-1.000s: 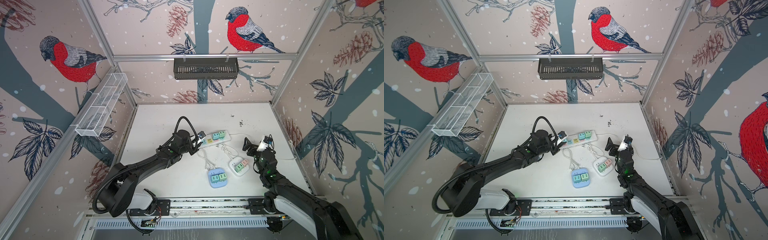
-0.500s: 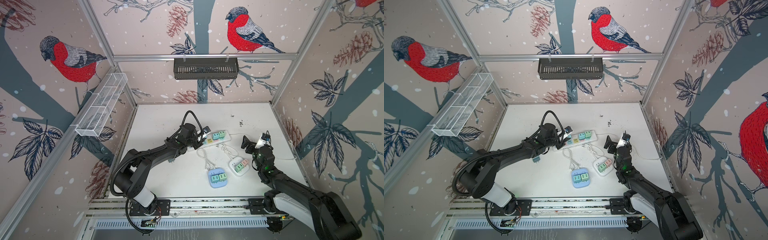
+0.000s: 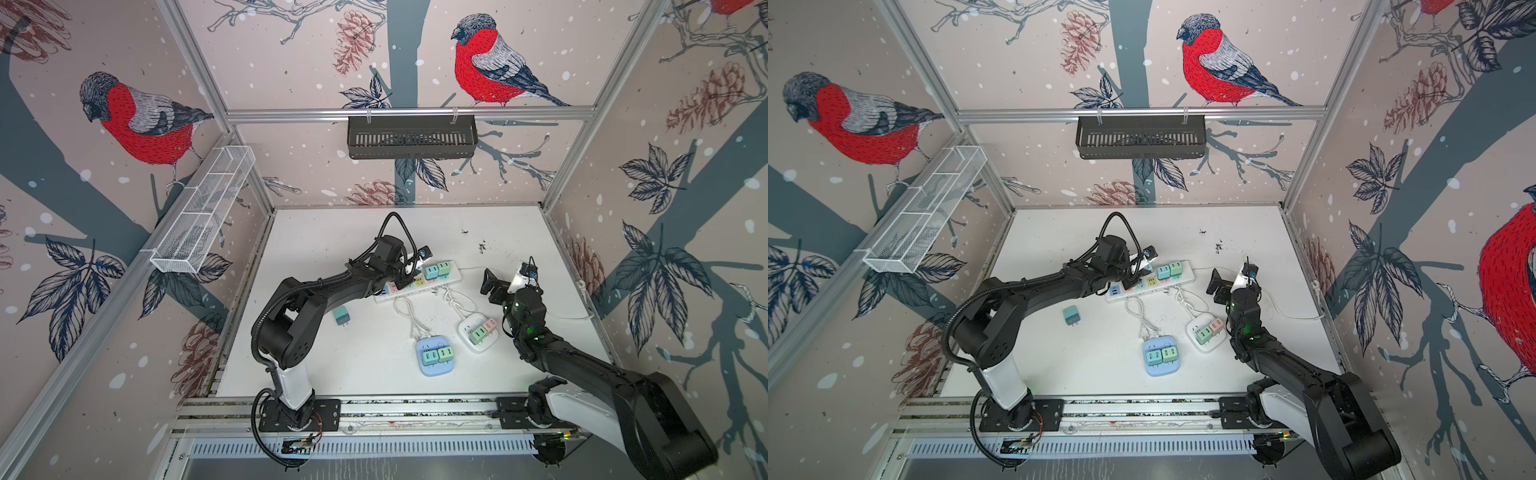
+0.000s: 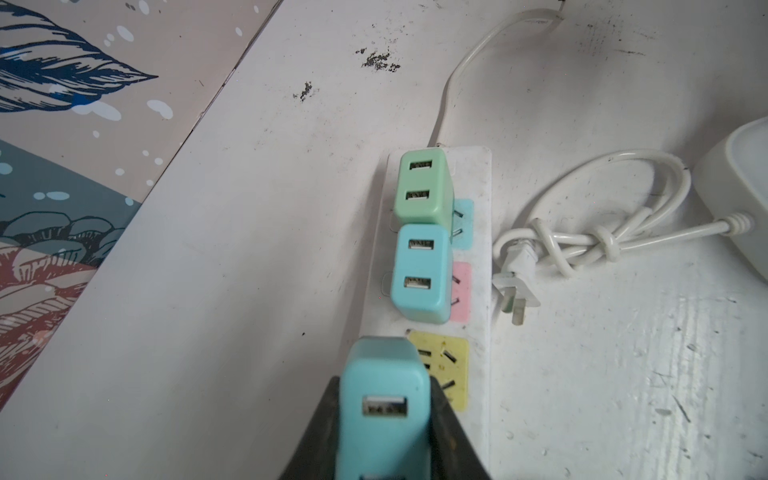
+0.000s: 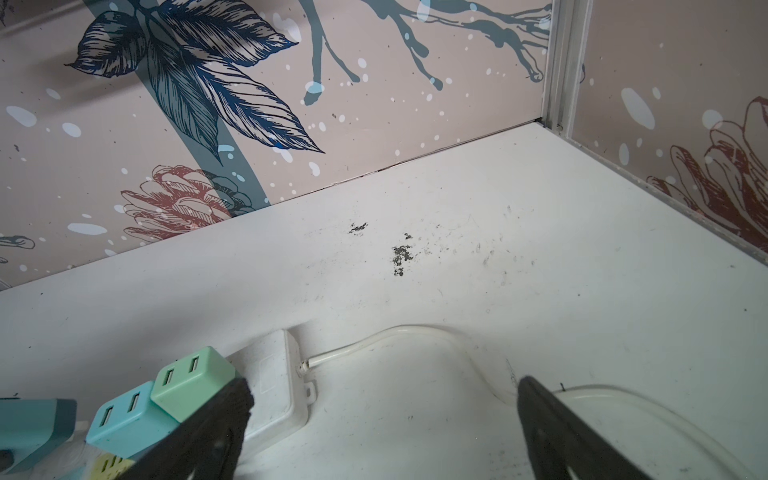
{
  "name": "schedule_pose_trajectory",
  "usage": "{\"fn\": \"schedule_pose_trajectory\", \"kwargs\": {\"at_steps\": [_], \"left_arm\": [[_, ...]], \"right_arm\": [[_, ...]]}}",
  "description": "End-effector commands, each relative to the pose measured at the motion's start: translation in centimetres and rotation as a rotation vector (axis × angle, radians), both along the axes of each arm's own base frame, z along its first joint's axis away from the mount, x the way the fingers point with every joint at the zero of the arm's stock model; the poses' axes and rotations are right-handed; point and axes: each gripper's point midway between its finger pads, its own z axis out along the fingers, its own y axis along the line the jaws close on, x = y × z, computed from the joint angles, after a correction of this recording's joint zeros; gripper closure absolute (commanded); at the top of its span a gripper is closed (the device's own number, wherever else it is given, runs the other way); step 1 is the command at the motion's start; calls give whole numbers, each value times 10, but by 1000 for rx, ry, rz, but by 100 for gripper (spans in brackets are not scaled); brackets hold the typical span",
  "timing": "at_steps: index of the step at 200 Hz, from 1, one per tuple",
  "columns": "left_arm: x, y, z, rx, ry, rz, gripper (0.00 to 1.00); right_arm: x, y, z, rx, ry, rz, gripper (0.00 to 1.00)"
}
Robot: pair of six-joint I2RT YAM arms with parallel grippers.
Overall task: Insert the plug
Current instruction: 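Carry the teal adapter with the left gripper over the socket beside the plugged teal adapter, then press the teal adapter down into the power strip socket with the left gripper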
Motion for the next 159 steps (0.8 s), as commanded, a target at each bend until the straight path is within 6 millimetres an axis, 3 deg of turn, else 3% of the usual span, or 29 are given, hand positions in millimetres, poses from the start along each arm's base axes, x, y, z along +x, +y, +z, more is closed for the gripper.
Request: {"fn": "schedule_pose_trajectory", "kwargs": {"at_steps": [1,57,159], "left_arm": [[-8,-6,-9,11,55,-62,100],[-11,0,-24,55,82,-59,100],[-14,-8,-36,65,153,-97,100]], "right_arm": [[2,1,6,0,-22,8,0],[2,2,6,0,-23,13,0],[1,3,6,0,-24,18,0]]}}
